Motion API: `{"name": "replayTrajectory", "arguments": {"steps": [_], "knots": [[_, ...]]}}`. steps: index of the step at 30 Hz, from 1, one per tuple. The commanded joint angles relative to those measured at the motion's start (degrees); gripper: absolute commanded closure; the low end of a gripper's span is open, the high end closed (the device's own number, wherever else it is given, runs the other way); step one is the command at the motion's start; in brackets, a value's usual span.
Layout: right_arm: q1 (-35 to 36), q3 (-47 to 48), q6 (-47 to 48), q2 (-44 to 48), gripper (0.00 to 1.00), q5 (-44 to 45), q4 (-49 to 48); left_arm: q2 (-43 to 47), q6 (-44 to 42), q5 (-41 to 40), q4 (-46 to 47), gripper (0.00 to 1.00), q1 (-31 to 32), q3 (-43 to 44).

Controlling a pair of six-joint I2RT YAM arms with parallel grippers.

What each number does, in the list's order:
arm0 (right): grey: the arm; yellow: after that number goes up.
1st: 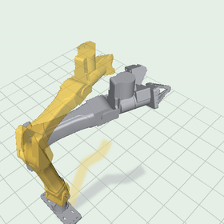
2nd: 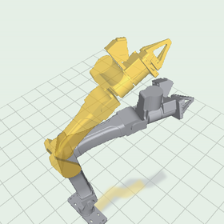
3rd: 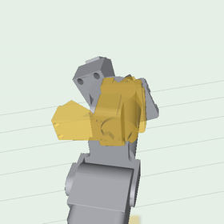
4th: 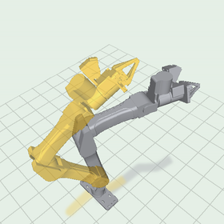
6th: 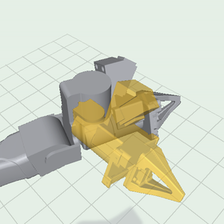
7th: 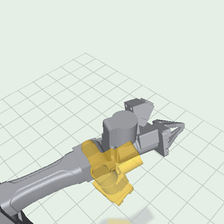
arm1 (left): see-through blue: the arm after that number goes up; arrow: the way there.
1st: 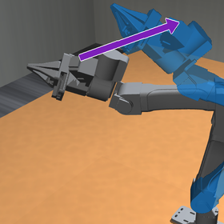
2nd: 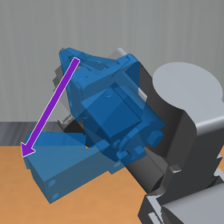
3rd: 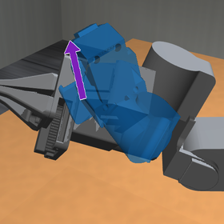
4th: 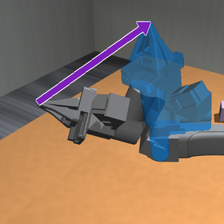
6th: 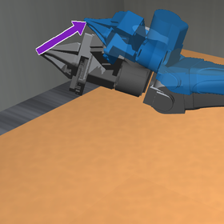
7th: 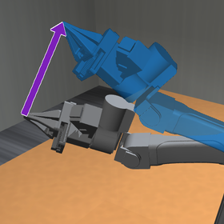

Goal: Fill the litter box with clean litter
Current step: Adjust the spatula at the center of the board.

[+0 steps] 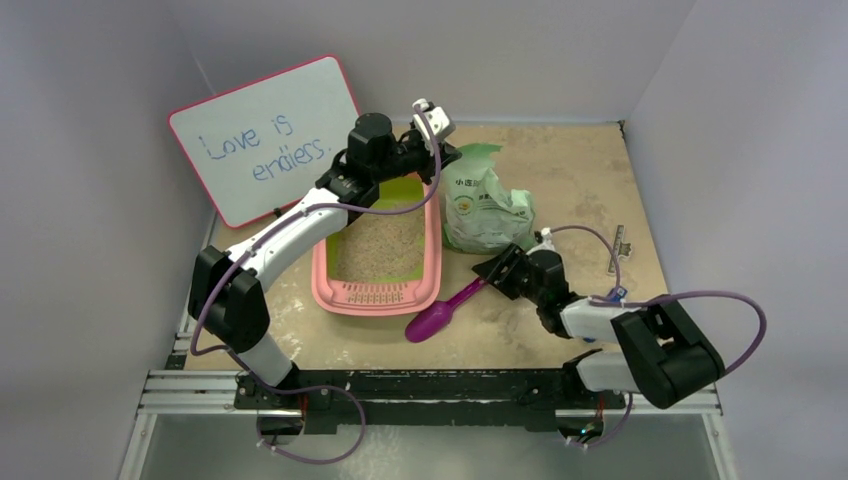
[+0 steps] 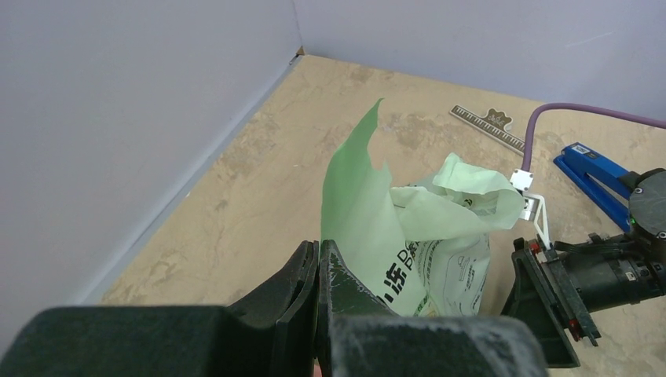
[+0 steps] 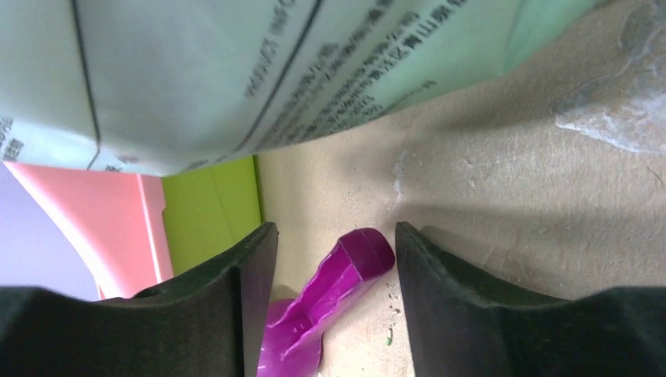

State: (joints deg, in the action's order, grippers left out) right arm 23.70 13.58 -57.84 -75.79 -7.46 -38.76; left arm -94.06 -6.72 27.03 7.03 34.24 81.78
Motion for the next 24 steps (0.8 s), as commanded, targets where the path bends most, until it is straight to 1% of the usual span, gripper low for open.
{"name": "replayTrajectory", "arguments": {"steps": [1, 3, 4, 6, 8, 10, 12, 16, 17, 19, 20, 21, 22, 24], "knots": [[-0.17, -3.91, -1.32, 0.77, 0.44, 0.13, -8.07, 2.1, -1.33, 1.2, 0.53, 1.0, -0.14, 1.2], [-0.21, -4.07, 0.75, -0.27, 0.45, -2.48, -8.99, 2.02, -1.33, 1.14, 0.61, 1.0, -0.14, 1.2], [-0.25, -3.9, 2.15, -1.19, 0.43, -4.0, -9.32, 1.96, -1.29, 1.15, 0.62, 1.0, -0.14, 1.27], [-0.32, -4.29, 2.72, -4.19, 0.42, -6.67, -13.03, 1.84, -1.26, 1.3, 0.6, 1.0, -0.14, 1.36], [-0.31, -6.21, 0.24, -8.15, 0.42, -6.42, -19.77, 1.86, -1.34, 1.33, 0.62, 1.0, -0.18, 1.2], [-0.32, -8.28, -2.31, -12.69, 0.44, -5.73, -28.82, 1.82, -1.43, 1.36, 0.49, 1.0, -0.14, 1.15], [-0.41, -8.57, -3.96, -18.21, 0.46, -6.3, -34.39, 1.87, -1.53, 1.32, 0.13, 1.0, -0.14, 1.2], [-0.39, -10.39, -7.79, -29.54, 0.55, -7.18, -51.61, 2.09, -2.15, 1.06, -0.76, 1.0, -0.16, 1.55], [-0.43, -11.04, -8.68, -32.38, 0.56, -6.66, -56.66, 2.05, -2.15, 1.03, -0.86, 1.0, -0.14, 1.54], [-0.54, -11.19, -9.22, -37.45, 0.66, -6.9, -63.39, 2.09, -2.16, 1.26, -1.08, 1.0, -0.14, 1.59], [-0.66, -10.93, -8.97, -38.67, 0.71, -7.12, -64.99, 2.1, -2.2, 1.37, -1.18, 1.0, -0.14, 1.6], [-0.59, -10.78, -8.65, -38.46, 0.74, -7.69, -65.33, 2.19, -2.35, 1.4, -1.41, 1.0, -0.14, 1.63], [-0.59, -11.11, -8.19, -37.19, 0.77, -7.66, -65.24, 2.28, -2.64, 1.25, -1.62, 1.0, -0.14, 1.6], [-0.67, -12.76, -6.97, -32.12, 0.85, -6.12, -63.46, 2.43, -2.81, 0.93, -1.67, 1.0, -0.14, 1.63]]}}
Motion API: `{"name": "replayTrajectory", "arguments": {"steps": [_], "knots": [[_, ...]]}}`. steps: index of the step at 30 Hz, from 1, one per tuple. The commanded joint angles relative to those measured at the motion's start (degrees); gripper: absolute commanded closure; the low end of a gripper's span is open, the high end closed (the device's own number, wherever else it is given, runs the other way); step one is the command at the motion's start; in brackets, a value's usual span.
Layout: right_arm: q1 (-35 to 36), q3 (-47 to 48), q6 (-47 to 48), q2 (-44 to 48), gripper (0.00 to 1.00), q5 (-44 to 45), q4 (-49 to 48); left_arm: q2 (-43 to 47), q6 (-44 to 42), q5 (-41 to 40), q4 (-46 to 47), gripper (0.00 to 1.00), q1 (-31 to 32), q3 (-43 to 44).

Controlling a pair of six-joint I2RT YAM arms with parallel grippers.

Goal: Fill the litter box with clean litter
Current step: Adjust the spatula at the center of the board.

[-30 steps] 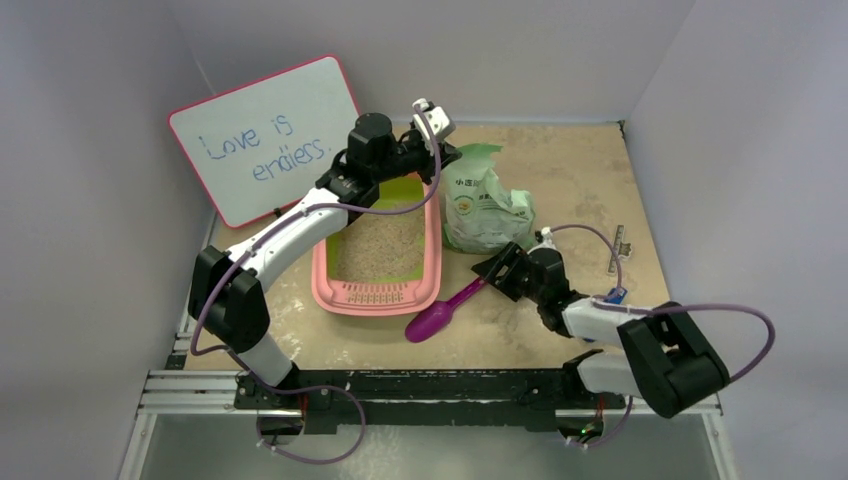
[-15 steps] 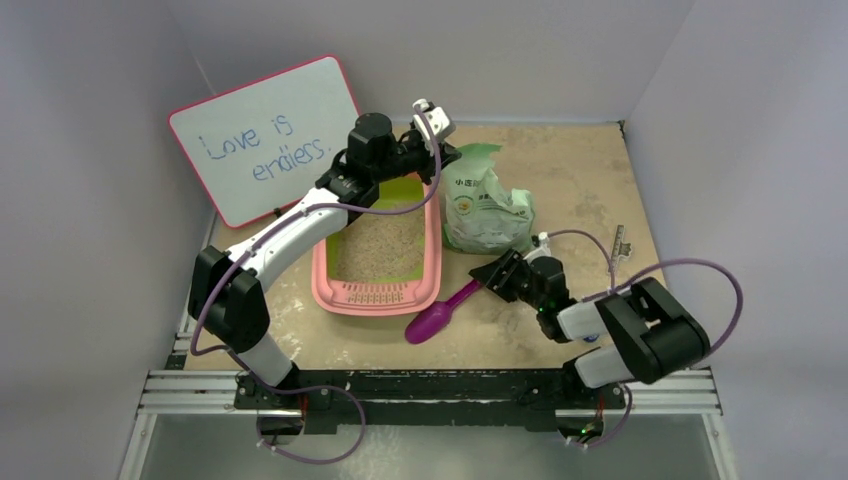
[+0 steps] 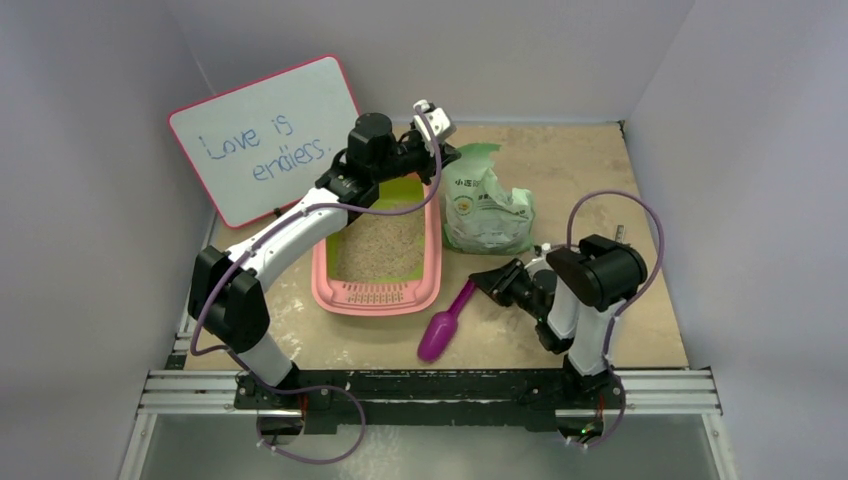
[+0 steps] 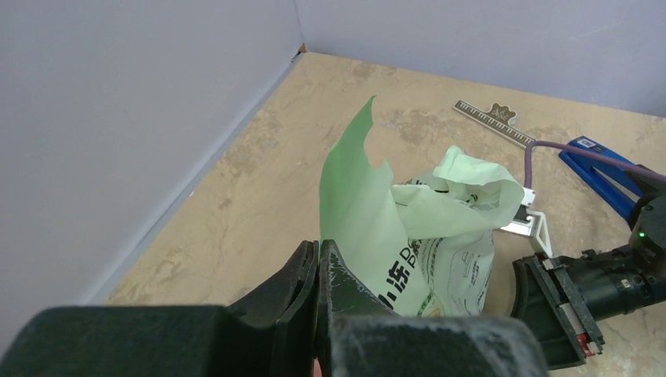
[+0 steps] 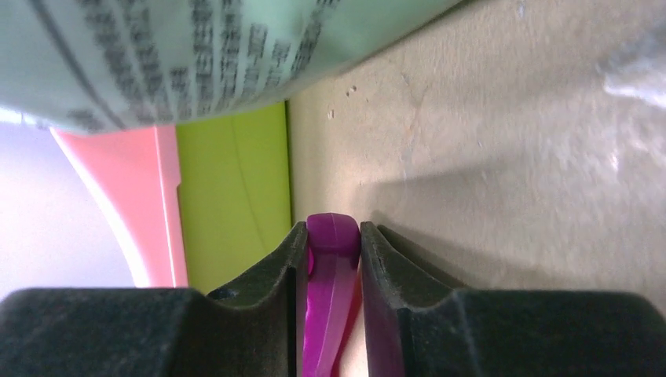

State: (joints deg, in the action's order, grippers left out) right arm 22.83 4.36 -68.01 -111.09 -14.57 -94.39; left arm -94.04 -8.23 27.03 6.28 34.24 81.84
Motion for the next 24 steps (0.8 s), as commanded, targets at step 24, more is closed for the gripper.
{"name": "replayTrajectory", "arguments": {"steps": [24], "knots": [[-0.32, 30.26, 34.16, 82.7, 1.0, 32.8, 116.13, 5.53, -1.14, 2.31, -2.84, 1.0, -0.05, -1.44]]}}
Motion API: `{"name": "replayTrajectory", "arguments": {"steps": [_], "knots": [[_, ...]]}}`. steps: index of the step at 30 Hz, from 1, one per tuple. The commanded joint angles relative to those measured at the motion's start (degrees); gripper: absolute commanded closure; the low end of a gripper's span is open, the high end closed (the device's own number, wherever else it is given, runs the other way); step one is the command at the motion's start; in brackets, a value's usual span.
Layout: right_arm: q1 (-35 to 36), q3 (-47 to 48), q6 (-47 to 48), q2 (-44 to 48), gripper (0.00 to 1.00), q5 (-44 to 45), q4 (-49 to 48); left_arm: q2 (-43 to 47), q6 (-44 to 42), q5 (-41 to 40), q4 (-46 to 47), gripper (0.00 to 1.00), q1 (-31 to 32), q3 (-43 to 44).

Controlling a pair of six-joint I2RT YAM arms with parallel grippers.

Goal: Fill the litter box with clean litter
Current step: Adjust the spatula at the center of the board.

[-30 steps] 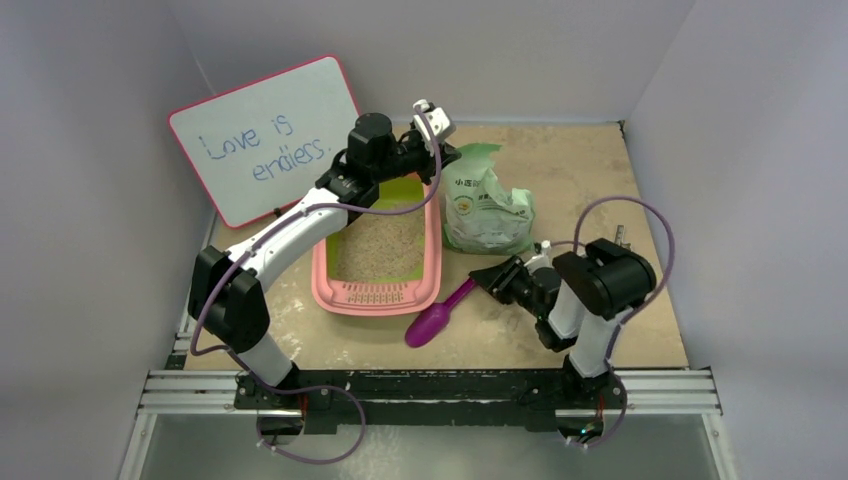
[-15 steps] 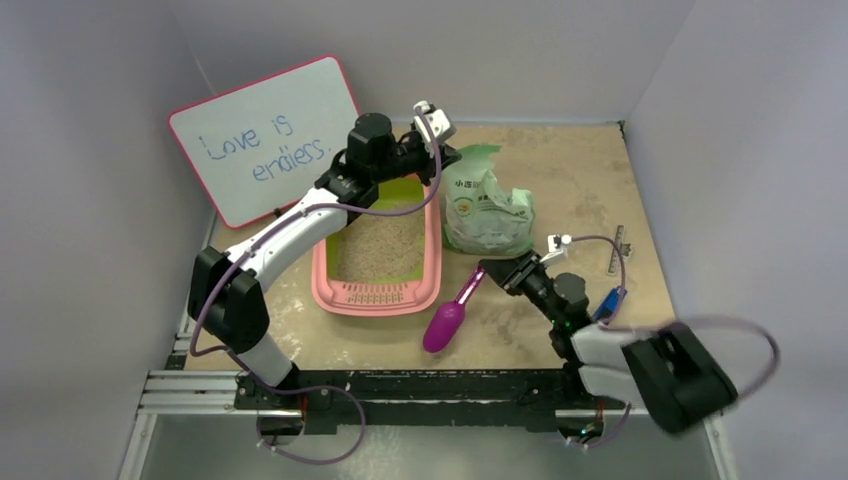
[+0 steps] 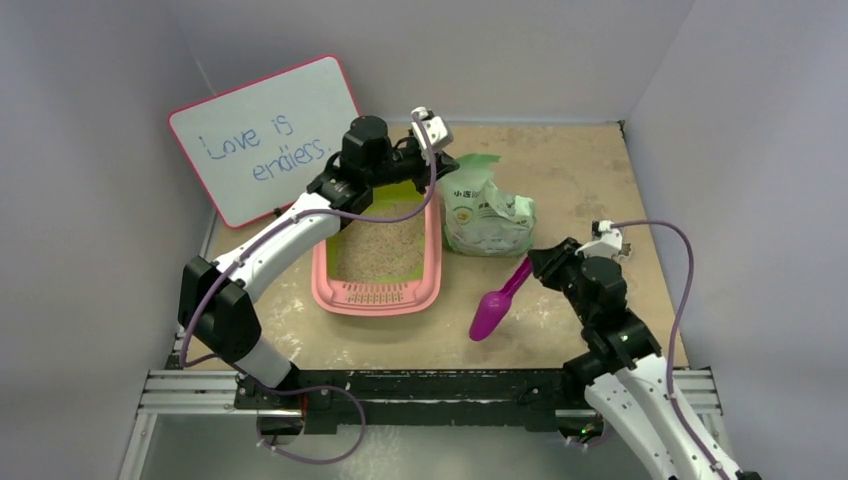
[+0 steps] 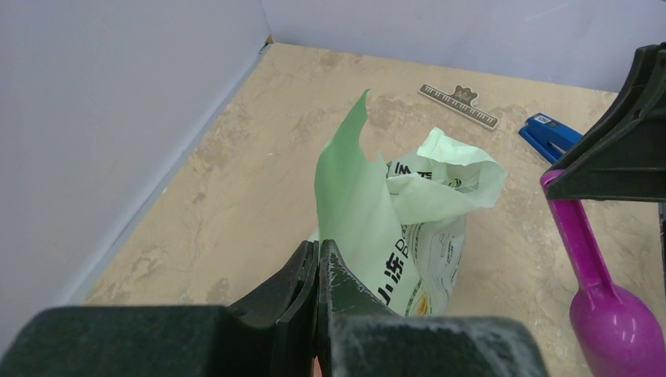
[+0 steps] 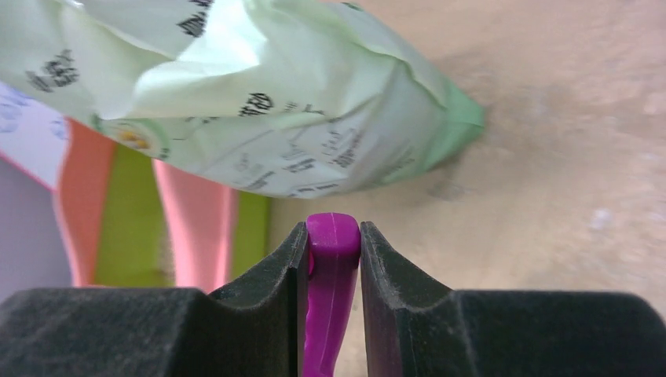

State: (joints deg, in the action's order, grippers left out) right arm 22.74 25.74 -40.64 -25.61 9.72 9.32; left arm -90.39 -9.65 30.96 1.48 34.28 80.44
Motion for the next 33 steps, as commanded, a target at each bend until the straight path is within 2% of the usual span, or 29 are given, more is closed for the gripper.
{"name": "replayTrajectory", "arguments": {"steps": [1, 3, 6, 8, 11, 15, 19, 24, 27, 30, 33], "knots": [[-0.21, 11.44, 9.63, -4.19, 1.0, 8.14, 11.74, 1.59, 0.55, -1.09, 2.15, 1.0, -0.09, 0.0], [-0.2, 15.43, 16.67, -6.27, 1.0, 4.63, 7.83, 1.45, 1.42, -0.62, 3.08, 1.0, -0.1, -0.1], [-0.23, 20.29, 27.97, -8.81, 1.0, -8.05, 1.76, 1.46, 1.7, -1.06, 3.66, 1.0, -0.09, -0.21], [-0.24, 19.77, 35.1, -10.15, 1.0, -20.23, -2.98, 1.5, 1.59, -1.5, 3.62, 1.0, -0.09, -0.13], [-0.14, 17.58, 41.37, -12.34, 1.0, -28.27, -11.55, 1.4, 1.48, -1.45, 3.48, 1.0, -0.09, -0.12], [-0.05, 22.42, 46.58, -17.67, 1.0, -36.11, -13.57, 1.14, 1.72, -1.55, 3.01, 1.0, -0.09, -0.33], [0.4, 20.61, 61.73, -20.54, 1.0, -46.5, -14.69, 0.76, 2.54, -1.57, 3.71, 1.0, -0.09, -0.23], [6.38, 14.0, 75.92, -22.29, 1.0, -44.02, -11.97, 0.63, 2.62, -1.85, 3.84, 1.0, -0.09, 0.13], [13.65, 6.24, 79.52, -20.58, 1.0, -36.39, -20.51, 0.65, 2.57, -2.19, 3.95, 1.0, -0.09, 0.24], [17.4, 0.17, 84.2, -21.55, 1.0, -32.72, -25.38, 0.71, 2.55, -2.16, 4.03, 1.0, -0.09, 0.41], [22.72, -5.36, 88.11, -23.53, 1.0, -24.93, -35.37, 0.65, 2.1, -2.58, 3.62, 1.0, -0.09, 0.44]]}}
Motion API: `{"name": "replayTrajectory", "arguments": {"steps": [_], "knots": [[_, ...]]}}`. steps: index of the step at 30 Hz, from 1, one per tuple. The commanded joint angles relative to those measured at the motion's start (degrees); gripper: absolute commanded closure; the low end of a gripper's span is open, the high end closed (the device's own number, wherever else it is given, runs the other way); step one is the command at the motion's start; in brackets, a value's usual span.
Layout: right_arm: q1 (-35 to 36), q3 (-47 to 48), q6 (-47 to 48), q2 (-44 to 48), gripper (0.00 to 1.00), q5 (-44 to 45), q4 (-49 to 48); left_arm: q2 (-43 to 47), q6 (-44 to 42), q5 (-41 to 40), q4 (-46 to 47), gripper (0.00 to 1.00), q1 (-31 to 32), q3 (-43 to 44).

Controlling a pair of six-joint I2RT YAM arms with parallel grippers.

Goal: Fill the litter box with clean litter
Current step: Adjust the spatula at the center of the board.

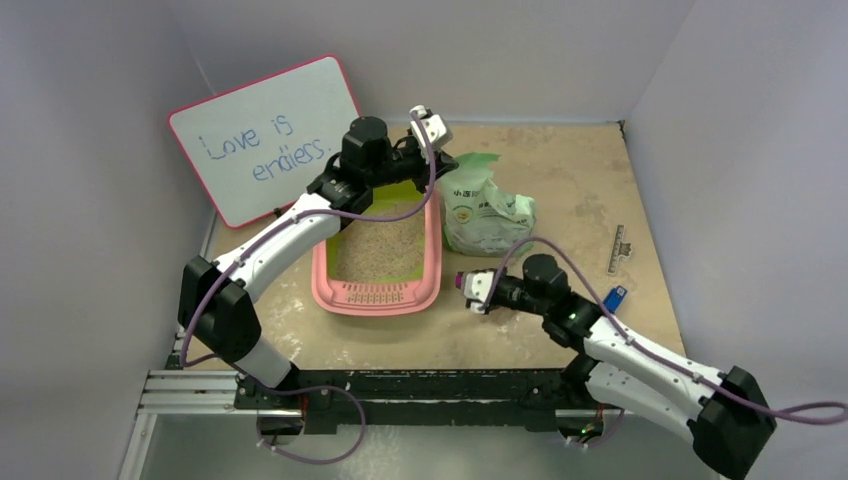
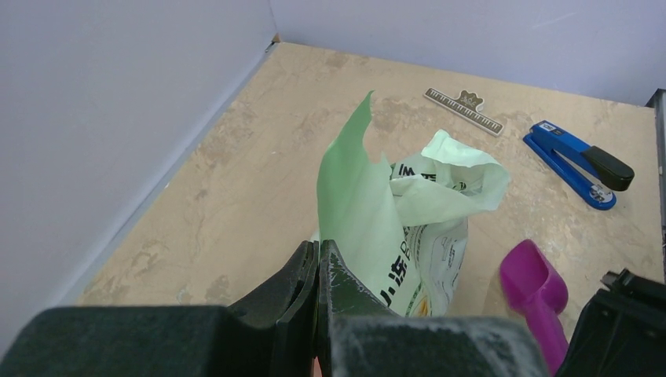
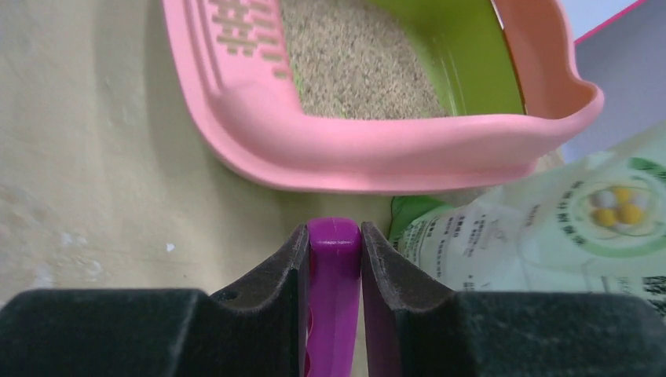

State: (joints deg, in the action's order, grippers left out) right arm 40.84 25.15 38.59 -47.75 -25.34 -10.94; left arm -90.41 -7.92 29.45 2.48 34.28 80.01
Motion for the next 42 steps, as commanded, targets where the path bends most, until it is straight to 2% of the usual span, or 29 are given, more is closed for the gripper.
{"name": "replayTrajectory", "arguments": {"steps": [1, 4, 8, 10, 12, 14, 16, 18, 19, 20, 24, 26, 28, 32, 35, 42], "knots": [[6.6, -5.48, 10.35, -1.87, 1.0, 14.11, -17.4, 0.64, 0.37, -1.13, 2.62, 1.0, -0.09, 0.93], [9.26, -6.09, 10.78, -3.69, 1.0, 19.63, -21.32, 0.39, 0.52, -0.95, 2.74, 1.0, -0.09, 0.92], [14.01, -10.51, 15.09, -9.54, 0.97, 28.5, -34.26, 0.4, 0.85, -0.8, 3.3, 1.0, -0.09, 0.81], [15.55, -10.23, 14.44, -10.84, 0.93, 29.02, -33.64, 0.62, 0.26, -1.01, 2.48, 1.0, -0.09, 0.9], [16.59, -9.56, 12.02, -10.41, 0.74, 28.37, -31.53, 0.96, -0.44, -1.4, 1.76, 1.0, -0.14, 0.85], [17.3, -9.33, 8.93, -8.77, 0.67, 28.25, -28.97, 1.31, -1.05, -1.89, 1.33, 1.0, -0.09, 0.85], [17.3, -8.28, 4.52, -5.82, 0.51, 27.72, -24.05, 1.46, -1.4, -2.09, 1.03, 1.0, -0.09, 0.98], [17.34, -6.45, -0.51, -1.77, 0.4, 26.57, -17.62, 1.47, -1.69, -2.12, 0.56, 1.0, -0.14, 1.02], [17.33, -5.72, -2.46, 0.44, 0.27, 25.62, -14.6, 1.42, -1.74, -2.1, 0.44, 1.0, -0.1, 1.03], [17.3, -5.49, -4.21, 2.33, 0.2, 25.45, -12.24, 1.45, -1.75, -2.07, 0.42, 1.0, -0.09, 0.99], [17.34, -4.07, -14.16, 8.71, 0.17, 24.86, -7.48, 1.14, -1.58, -1.69, 0.79, 1.0, -0.09, 0.85], [17.32, -2.92, -27.12, 10.07, 0.14, 32.73, -8.25, 0.95, -1.31, -1.63, 0.94, 1.0, -0.09, 1.02], [17.33, 0.69, -45.35, 9.31, 0.13, 45.72, -3.11, 0.83, -1.22, -1.59, 0.86, 1.0, -0.09, 1.06], [17.3, 13.18, -87.71, 2.67, 0.1, 58.07, 29.2, 0.84, -1.39, -1.62, 0.6, 1.0, -0.09, 0.86], [17.34, 16.21, -106.3, -1.05, 0.11, 56.98, 43.4, 0.79, -1.16, -1.6, 0.75, 1.0, -0.09, 0.91], [17.32, 12.49, -120.51, -5.1, 0.13, 50.36, 47.6, 0.86, -1.13, -1.5, 1.03, 1.0, -0.09, 0.95]]}}
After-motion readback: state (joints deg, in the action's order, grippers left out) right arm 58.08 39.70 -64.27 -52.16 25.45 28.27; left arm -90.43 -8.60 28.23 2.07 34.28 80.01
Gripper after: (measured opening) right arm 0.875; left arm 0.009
